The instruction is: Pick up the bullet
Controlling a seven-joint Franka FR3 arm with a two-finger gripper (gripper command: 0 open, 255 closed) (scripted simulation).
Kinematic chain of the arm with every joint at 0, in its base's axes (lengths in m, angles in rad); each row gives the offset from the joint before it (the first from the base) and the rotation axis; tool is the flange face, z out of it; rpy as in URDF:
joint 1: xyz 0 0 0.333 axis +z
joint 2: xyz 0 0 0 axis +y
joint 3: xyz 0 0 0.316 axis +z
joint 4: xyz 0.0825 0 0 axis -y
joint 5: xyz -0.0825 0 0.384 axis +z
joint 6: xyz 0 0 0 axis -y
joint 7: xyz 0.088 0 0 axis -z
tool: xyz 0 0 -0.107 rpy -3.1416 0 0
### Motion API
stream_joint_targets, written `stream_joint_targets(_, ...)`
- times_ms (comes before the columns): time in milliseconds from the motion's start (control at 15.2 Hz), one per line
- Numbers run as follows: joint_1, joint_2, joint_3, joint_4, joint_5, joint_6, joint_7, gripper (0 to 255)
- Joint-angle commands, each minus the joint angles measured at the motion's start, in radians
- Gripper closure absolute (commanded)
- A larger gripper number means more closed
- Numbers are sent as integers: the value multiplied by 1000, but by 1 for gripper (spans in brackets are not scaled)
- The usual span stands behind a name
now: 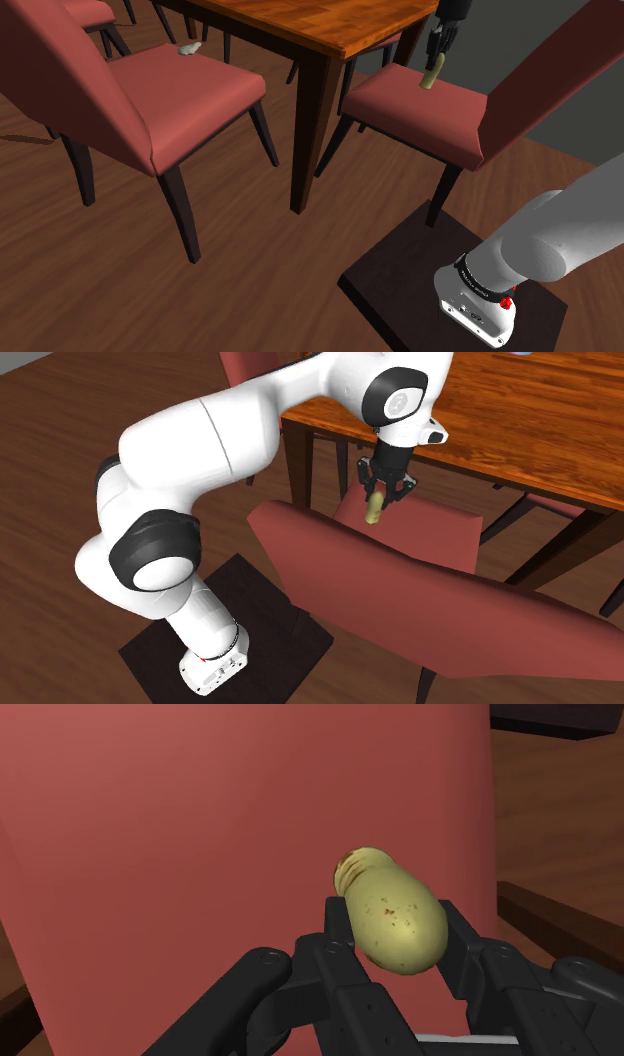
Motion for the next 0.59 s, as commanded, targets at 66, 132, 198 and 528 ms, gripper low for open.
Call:
stream_joint_targets(66,0,13,-1,54,3,-41,-5,255)
stream_joint_targets(132,0,18,-1,73,4,-56,-7,255)
stream_joint_targets(198,0,23,-2,93,5,-70,-8,255)
stream_joint_targets(528,-1,42,-3,158,9,-117,-15,255)
